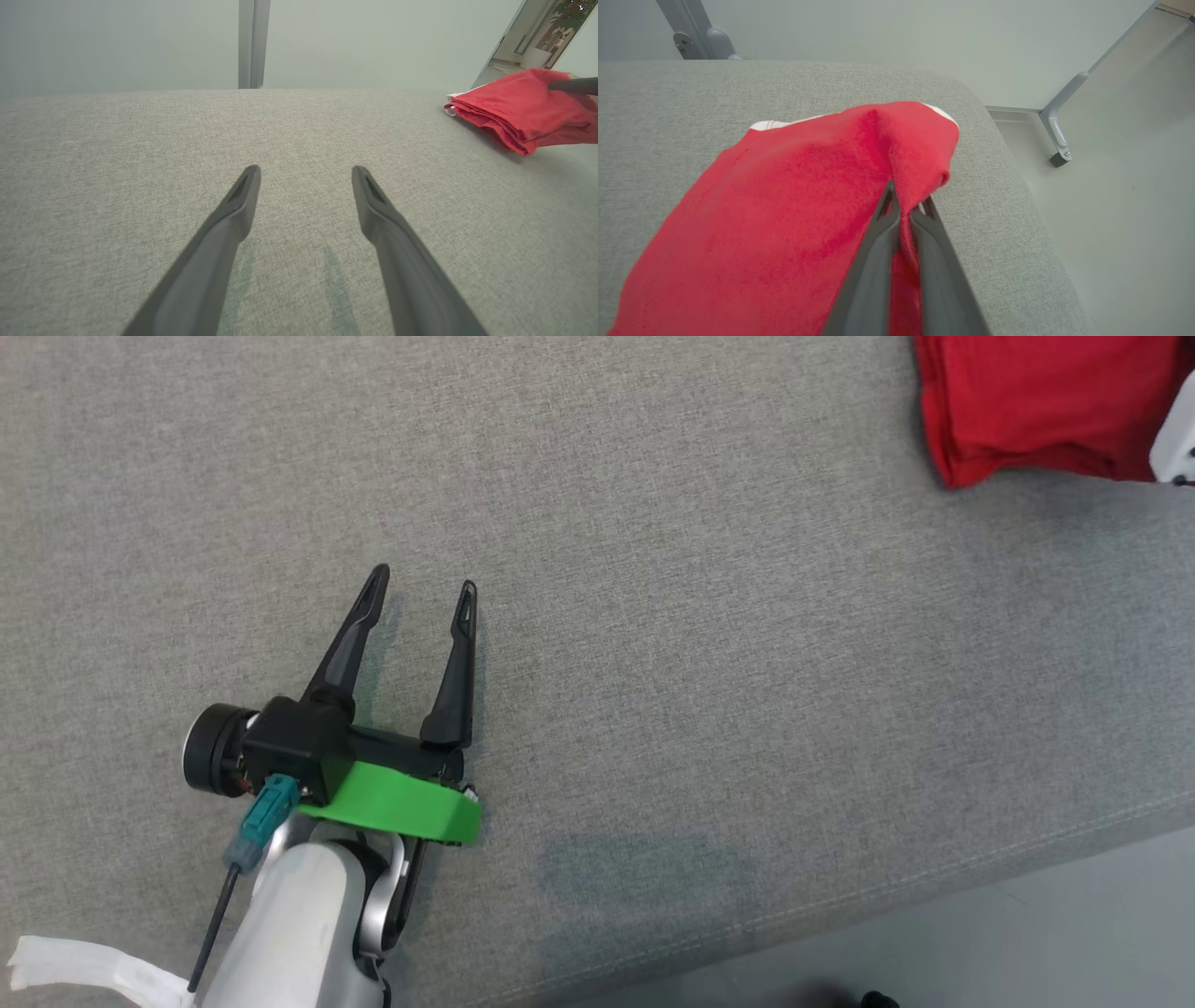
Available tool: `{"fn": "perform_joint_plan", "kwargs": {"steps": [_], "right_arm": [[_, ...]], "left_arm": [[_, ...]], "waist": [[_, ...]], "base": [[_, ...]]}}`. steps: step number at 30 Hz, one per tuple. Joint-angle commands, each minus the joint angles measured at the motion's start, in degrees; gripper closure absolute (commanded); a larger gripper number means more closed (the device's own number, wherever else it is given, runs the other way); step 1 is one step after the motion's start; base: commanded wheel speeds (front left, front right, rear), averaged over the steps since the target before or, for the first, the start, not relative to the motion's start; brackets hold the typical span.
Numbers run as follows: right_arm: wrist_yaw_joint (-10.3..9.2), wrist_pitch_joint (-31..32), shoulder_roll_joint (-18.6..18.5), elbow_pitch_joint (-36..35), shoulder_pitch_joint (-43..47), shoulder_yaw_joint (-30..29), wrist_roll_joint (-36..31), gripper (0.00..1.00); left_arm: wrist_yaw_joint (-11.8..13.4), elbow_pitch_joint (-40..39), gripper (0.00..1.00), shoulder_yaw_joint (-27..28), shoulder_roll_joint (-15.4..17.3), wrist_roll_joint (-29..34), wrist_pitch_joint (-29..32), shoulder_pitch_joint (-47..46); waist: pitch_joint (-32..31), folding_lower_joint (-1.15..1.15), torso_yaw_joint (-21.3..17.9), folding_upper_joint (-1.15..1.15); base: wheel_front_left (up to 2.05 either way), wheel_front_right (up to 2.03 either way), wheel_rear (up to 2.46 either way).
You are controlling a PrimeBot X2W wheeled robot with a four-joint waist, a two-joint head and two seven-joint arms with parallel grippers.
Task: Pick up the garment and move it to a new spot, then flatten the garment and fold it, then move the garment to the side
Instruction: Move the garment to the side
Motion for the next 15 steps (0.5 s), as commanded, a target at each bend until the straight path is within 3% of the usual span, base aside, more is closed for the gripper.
{"fn": "perform_joint_plan", "kwargs": {"steps": [1, 5, 14, 15], "right_arm": [[-0.04, -0.76, -1.08, 0.9, -0.81, 0.43, -0.9, 1.0], [-0.05, -2.96, -3.45, 3.91, -3.54, 1.39, -3.07, 1.0], [-0.06, -8.21, -3.86, 10.54, -7.64, 2.51, -9.37, 1.0], [-0.06, -8.73, -3.94, 11.08, -7.75, 2.28, -10.01, 0.82]], "left_arm": [[0.25, -0.68, 0.0, -0.12, 0.53, 0.31, 0.41, 0.4], [0.49, -2.88, 0.0, -0.76, 1.19, 0.78, 1.45, 0.85], [1.3, -6.37, 0.0, -1.23, 2.34, 1.45, 3.33, 1.17], [1.36, -6.59, 0.0, -1.27, 2.41, 1.52, 3.36, 1.26]], "waist": [[1.3, 0.0, 1.26, 0.56], [2.75, 0.0, 2.18, 0.56], [4.51, 0.0, 3.14, 0.56], [4.64, 0.0, 3.15, 0.56]], "base": [[0.0, 0.0, 0.0], [0.0, 0.0, 0.0], [0.0, 0.0, 0.0], [0.0, 0.0, 0.0]]}}
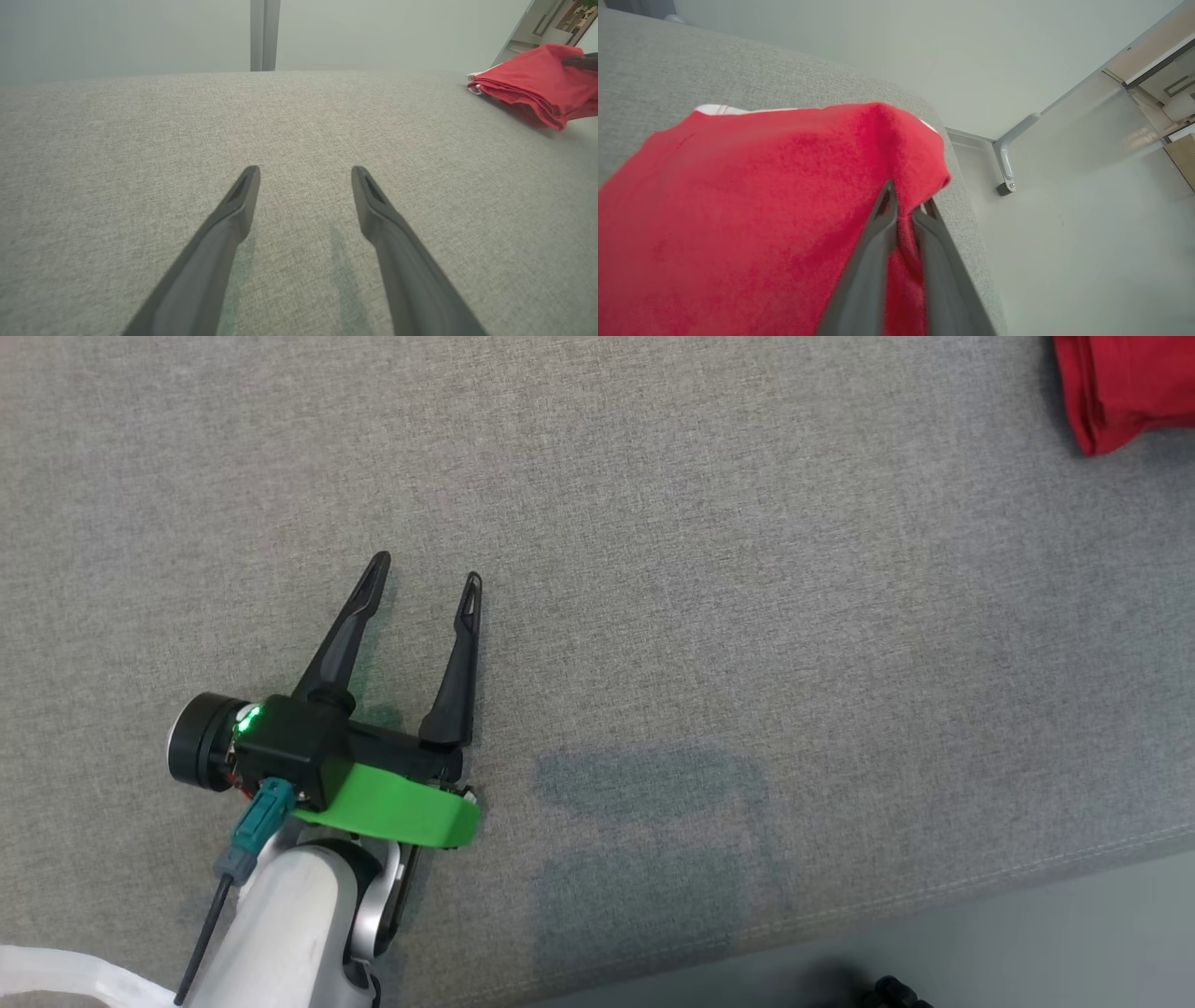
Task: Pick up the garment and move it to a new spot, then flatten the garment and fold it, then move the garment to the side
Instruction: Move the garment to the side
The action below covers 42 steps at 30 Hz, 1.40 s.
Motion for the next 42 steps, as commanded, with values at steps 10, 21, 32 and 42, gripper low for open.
{"fn": "perform_joint_plan", "kwargs": {"steps": [10, 21, 32, 42], "right_arm": [[-0.09, -3.43, -1.03, 2.09, -0.17, -5.54, -7.87, 0.0], [-0.09, -3.49, 2.02, -8.52, 4.87, -14.46, -13.74, 0.0], [-0.09, -3.5, 11.22, -26.87, 19.67, -22.24, -14.57, 0.0], [-0.08, -3.51, 20.81, -36.59, 35.38, -27.43, -13.96, 0.0]], "left_arm": [[0.83, -1.33, 0.0, -0.08, 1.22, 0.45, 0.94, 0.53], [1.33, -0.48, 0.0, 0.66, 1.55, -0.69, 0.08, -0.04], [3.01, 8.06, 0.0, 6.66, 0.28, -4.85, -6.33, 1.2], [3.5, 12.31, 0.0, 12.23, -1.39, -6.23, -7.35, 7.39]], "waist": [[1.1, -0.01, -0.87, 0.56], [-1.52, -0.01, -1.91, 0.56], [-14.65, -0.01, -0.19, 0.56], [-24.65, -0.01, 2.18, 0.56]], "base": [[0.0, 0.0, 0.0], [0.0, 0.0, 0.0], [0.0, 0.0, 0.0], [0.0, 0.0, 0.0]]}}
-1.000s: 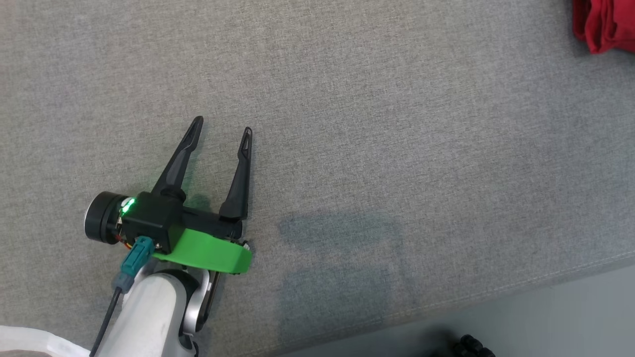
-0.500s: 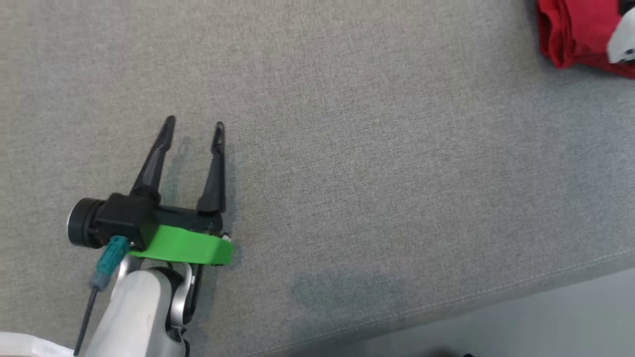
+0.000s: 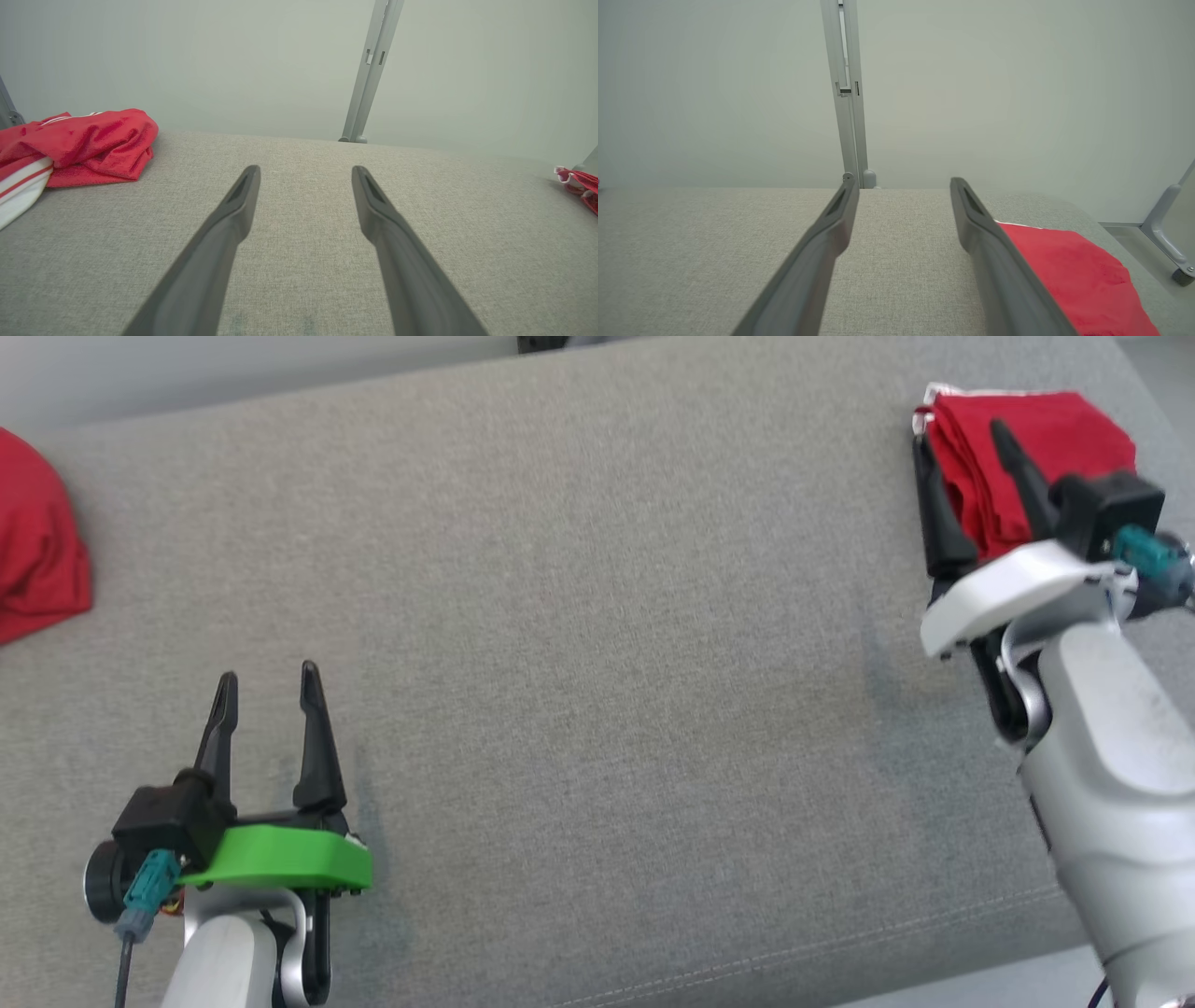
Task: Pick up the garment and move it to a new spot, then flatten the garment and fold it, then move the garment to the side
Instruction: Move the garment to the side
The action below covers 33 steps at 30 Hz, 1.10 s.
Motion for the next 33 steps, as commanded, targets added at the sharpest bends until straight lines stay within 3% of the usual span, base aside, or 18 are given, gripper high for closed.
{"fn": "perform_joint_plan", "kwargs": {"steps": [1, 10, 22, 33], "right_arm": [[-0.08, -0.2, 1.59, -2.23, 4.28, -1.86, -0.72, 0.0], [-0.08, -0.2, 9.57, -14.79, 21.73, -9.42, -5.85, 0.0], [-0.08, -0.21, 11.29, -24.82, 36.82, -8.17, -4.91, 0.0], [-0.08, -0.06, 11.31, -26.86, 40.37, -7.09, -3.93, 0.0]], "left_arm": [[-0.22, 0.4, 0.0, 1.01, -0.55, 0.41, -0.22, 2.0], [-1.26, 2.2, 0.0, 4.04, -2.59, 1.16, -0.25, 8.26], [-2.8, 4.71, 0.0, 4.26, -4.02, 2.4, -0.26, 12.06], [-3.48, 5.78, 0.0, 4.0, -4.57, 3.35, -0.27, 11.61]], "waist": [[-6.26, 0.0, 2.51, 0.56], [-11.36, 0.0, 4.77, 0.56], [-14.04, 0.0, 6.05, 0.56], [-14.51, 0.0, 5.44, 0.56]], "base": [[0.0, 0.0, 0.0], [0.0, 0.0, 0.0], [0.0, 0.0, 0.0], [0.0, 0.0, 0.0]]}}
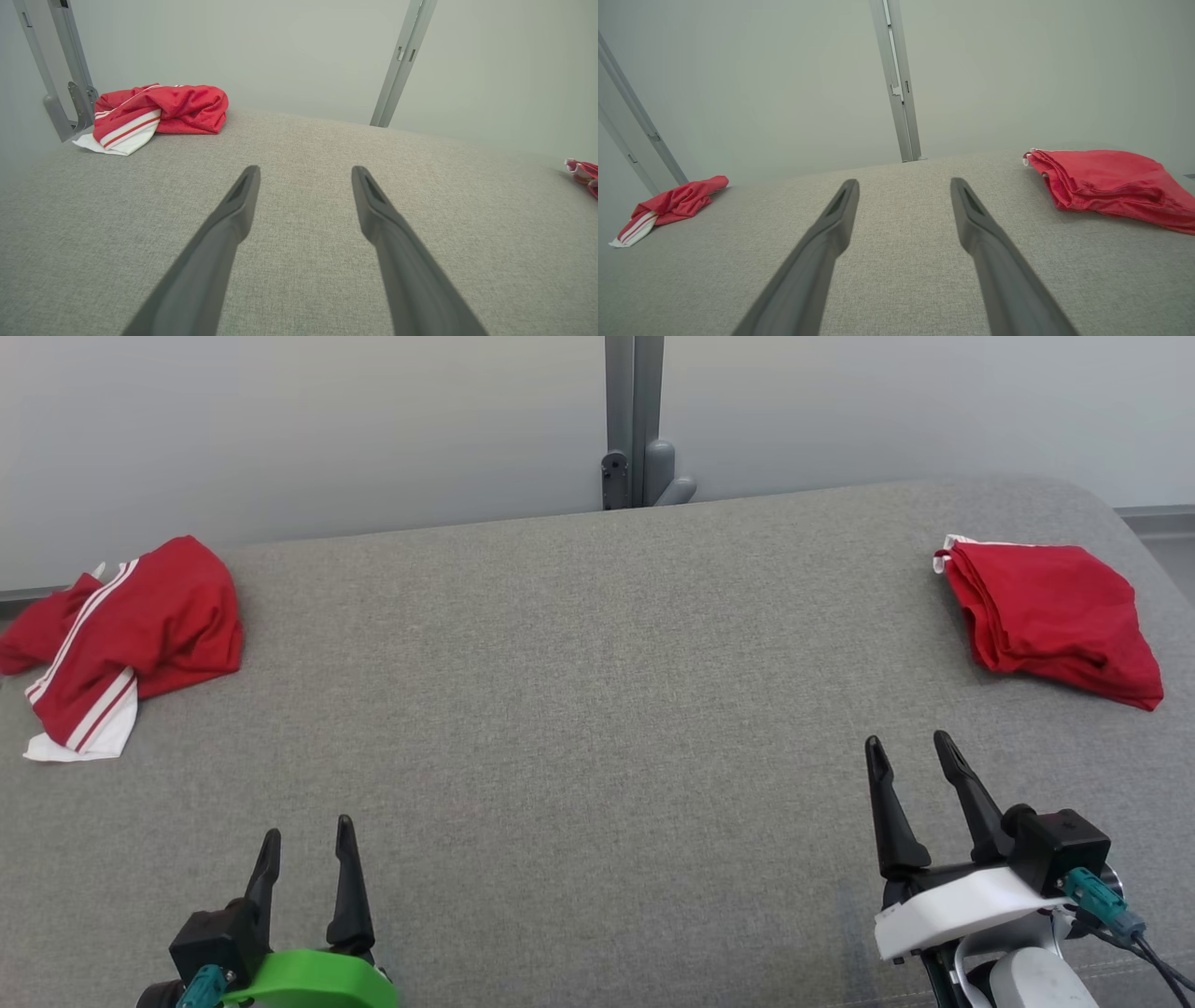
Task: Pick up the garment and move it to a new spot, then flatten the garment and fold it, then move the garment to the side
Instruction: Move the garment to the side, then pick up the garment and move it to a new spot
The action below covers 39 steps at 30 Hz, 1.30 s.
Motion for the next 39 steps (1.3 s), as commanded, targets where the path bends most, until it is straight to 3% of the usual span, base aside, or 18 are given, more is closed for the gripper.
{"fn": "perform_joint_plan", "kwargs": {"steps": [1, 17, 24, 30, 39], "right_arm": [[-0.08, -0.07, -0.02, -0.11, 0.51, 0.01, -0.04, 0.0], [-0.08, 0.09, -0.02, 1.01, 1.4, 0.31, -0.89, 0.0], [-0.08, 0.22, -0.03, 0.86, 2.09, -0.33, -1.41, 0.0], [-0.08, 0.13, -0.02, -0.04, 2.83, -0.7, -1.16, 0.0], [-0.08, 0.1, -0.02, -0.53, 3.77, -0.36, -0.13, 0.0]], "left_arm": [[-0.17, 0.18, 0.0, -0.02, -0.02, 0.5, -0.26, -0.02], [-0.73, 0.37, 0.0, 0.19, -0.24, 1.68, -0.26, 0.81], [-0.78, 0.08, 0.0, 0.12, -0.25, 1.89, -0.25, 0.47], [-0.8, -0.49, 0.0, 0.63, -0.17, 2.59, -0.25, -0.19], [-0.14, -1.95, 0.0, 1.66, 0.71, 3.86, -0.24, 0.63]], "waist": [[-0.08, 0.0, -0.03, 0.56], [-0.92, 0.0, 0.69, 0.56], [-1.21, 0.0, 2.96, 0.56], [-1.55, 0.0, 9.11, 0.56], [-1.76, 0.0, 23.63, 0.56]], "base": [[0.0, 0.0, 0.0], [0.0, 0.0, 0.0], [0.0, 0.0, 0.0], [0.0, 0.0, 0.0], [0.0, 0.0, 0.0]]}}
